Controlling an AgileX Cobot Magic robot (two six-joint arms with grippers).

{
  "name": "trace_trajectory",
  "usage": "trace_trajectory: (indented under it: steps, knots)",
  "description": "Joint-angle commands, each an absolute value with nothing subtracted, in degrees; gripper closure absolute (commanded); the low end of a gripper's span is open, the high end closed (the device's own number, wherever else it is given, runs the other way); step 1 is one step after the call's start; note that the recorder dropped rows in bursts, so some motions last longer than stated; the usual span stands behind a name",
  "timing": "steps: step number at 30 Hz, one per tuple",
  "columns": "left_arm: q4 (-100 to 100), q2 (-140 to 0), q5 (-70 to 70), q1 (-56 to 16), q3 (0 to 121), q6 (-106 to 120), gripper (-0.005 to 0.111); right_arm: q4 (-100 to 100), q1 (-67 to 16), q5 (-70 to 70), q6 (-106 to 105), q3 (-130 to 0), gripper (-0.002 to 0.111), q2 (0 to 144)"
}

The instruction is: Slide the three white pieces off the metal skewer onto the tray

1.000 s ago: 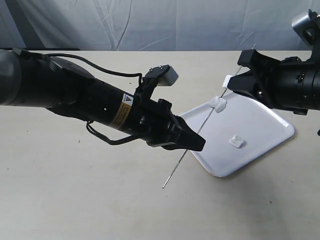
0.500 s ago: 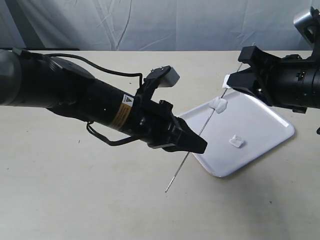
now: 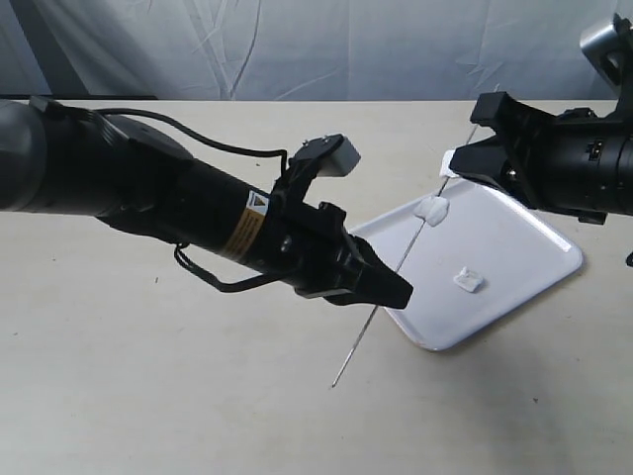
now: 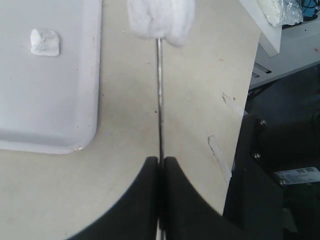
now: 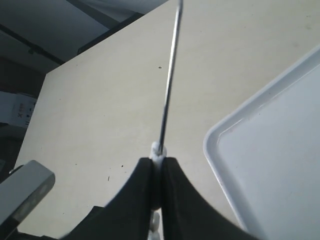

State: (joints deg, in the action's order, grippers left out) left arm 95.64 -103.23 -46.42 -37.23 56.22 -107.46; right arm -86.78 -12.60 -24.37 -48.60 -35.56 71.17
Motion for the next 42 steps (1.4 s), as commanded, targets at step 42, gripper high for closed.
trace_trajectory:
  steps: [42]
  knots:
    - [99.9,-99.3,-39.7,-33.0,52.1,-110.5,0.107,-81.2,-12.8,-11.2,-49.3,-35.0,0.109,86.8]
